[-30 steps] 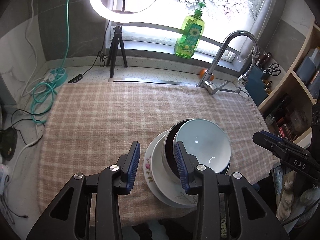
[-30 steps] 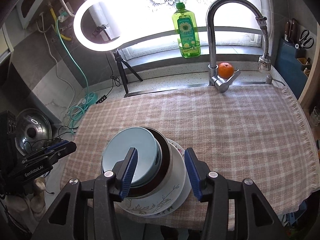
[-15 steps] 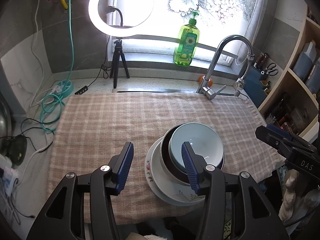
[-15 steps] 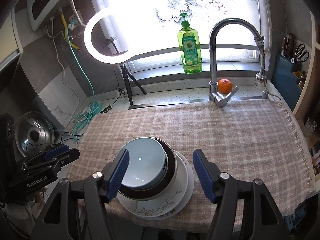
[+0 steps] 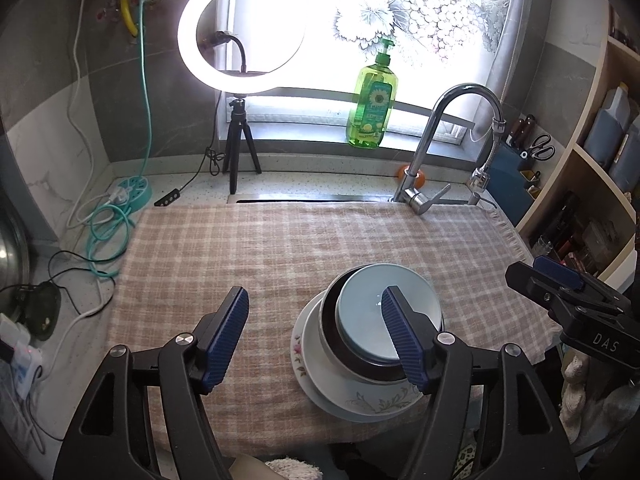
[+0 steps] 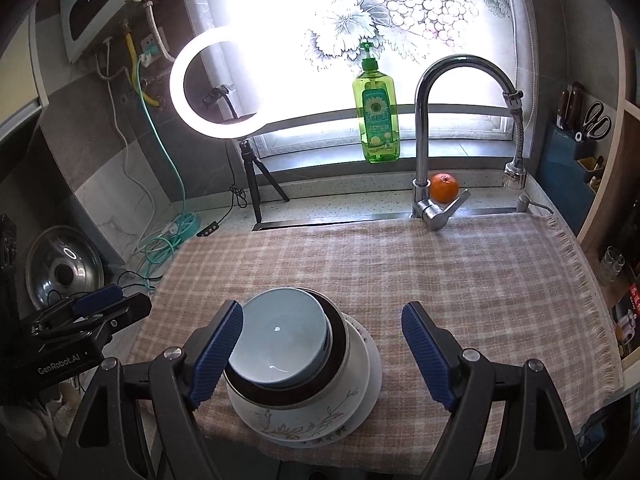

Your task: Organize plates and bowls

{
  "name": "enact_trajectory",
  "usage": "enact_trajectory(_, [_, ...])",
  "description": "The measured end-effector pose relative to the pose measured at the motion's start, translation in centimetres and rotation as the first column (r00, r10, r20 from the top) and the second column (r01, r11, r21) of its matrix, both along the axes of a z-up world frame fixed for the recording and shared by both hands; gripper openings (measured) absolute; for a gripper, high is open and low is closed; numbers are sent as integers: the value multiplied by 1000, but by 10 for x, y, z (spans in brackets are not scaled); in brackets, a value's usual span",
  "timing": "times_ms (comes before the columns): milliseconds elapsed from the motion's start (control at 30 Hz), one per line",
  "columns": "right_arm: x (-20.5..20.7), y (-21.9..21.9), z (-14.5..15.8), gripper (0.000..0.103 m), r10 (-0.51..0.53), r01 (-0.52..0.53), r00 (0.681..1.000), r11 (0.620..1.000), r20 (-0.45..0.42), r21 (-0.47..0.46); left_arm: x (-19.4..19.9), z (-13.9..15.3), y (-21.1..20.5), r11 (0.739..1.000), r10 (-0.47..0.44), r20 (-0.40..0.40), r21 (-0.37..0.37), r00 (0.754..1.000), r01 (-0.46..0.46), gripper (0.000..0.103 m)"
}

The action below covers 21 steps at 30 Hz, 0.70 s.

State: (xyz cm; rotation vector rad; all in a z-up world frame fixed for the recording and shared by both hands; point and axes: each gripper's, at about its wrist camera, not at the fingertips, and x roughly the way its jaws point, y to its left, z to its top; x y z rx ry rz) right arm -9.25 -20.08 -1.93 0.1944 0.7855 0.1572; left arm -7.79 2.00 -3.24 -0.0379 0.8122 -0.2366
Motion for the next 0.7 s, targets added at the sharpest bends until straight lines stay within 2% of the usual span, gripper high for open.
enact_trajectory(700, [7, 1, -7, 79, 2, -2, 1000, 1000, -23, -2, 4, -3, 3, 1000, 4, -17, -7, 1000, -4, 69])
